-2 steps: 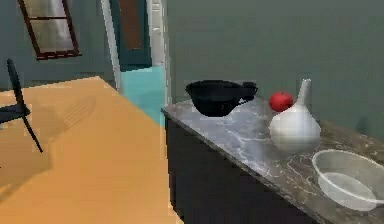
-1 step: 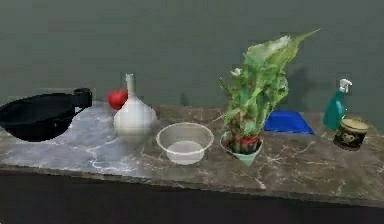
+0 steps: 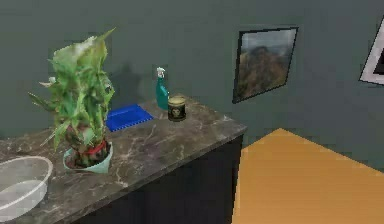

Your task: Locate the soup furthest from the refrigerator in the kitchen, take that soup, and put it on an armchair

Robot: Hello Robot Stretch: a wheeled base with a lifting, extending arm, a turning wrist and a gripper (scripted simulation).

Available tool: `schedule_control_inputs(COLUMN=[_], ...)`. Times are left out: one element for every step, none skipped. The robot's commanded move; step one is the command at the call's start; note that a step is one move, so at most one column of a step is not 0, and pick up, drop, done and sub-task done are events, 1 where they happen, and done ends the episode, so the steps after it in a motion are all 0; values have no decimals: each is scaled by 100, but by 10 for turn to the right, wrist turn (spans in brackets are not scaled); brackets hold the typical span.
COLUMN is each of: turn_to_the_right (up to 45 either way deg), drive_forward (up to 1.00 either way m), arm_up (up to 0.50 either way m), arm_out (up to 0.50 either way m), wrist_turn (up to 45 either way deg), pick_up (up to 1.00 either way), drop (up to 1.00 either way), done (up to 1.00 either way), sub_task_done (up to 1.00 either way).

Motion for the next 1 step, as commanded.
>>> schedule_control_inputs(turn_to_the_right=[300], drive_forward=[0], arm_up=[0], arm_out=[0], wrist_turn=[0], pick_up=[0], drop=[0], done=[0], sub_task_done=[0])
